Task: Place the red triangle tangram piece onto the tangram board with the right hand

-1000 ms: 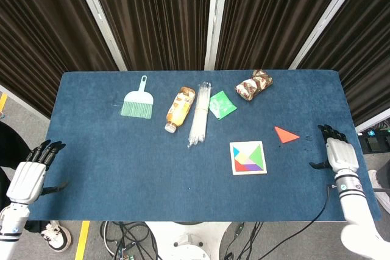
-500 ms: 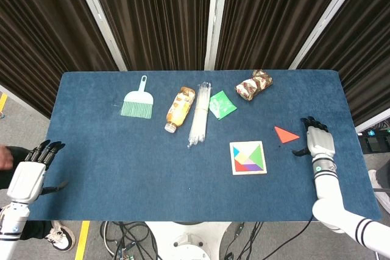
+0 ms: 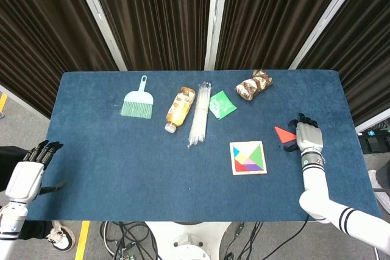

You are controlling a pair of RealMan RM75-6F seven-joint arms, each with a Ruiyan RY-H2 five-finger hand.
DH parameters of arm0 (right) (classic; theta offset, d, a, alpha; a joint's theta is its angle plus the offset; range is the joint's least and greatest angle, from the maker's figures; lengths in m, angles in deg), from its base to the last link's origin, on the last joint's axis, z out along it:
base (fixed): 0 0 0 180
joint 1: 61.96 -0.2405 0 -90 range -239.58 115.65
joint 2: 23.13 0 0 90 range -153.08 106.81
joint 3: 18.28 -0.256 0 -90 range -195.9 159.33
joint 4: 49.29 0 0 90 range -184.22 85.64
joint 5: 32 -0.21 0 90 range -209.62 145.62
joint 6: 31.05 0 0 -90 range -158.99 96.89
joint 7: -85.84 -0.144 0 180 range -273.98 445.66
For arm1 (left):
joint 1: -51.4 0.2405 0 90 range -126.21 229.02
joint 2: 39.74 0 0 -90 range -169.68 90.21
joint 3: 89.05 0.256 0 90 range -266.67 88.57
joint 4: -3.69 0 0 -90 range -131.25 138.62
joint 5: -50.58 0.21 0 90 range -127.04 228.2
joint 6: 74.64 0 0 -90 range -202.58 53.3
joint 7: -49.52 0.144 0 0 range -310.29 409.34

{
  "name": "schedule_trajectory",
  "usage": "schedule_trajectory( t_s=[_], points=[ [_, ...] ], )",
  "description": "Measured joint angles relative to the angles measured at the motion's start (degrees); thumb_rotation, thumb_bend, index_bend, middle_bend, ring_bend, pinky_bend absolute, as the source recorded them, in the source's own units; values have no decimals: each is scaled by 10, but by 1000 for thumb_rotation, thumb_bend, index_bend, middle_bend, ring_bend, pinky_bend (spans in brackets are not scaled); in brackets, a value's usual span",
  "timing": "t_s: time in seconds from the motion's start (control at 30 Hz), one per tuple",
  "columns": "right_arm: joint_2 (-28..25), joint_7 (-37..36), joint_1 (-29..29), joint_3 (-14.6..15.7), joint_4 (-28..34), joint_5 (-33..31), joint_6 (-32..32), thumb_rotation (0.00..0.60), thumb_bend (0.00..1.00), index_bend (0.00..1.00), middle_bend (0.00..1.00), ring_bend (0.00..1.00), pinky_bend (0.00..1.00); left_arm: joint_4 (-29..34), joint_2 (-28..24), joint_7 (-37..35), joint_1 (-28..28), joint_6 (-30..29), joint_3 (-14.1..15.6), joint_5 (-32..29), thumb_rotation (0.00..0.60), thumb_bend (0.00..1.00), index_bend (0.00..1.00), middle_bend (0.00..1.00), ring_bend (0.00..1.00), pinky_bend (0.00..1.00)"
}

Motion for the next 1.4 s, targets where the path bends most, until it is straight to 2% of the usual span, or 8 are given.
schedule_trajectory(
  t_s=[1.4],
  points=[
    [26,40,-35,7,-32,-60,2,600,150,358,0,0,0,-24,10,-16,1,7,5,-1,600,0,144,118,50,171]
  ],
)
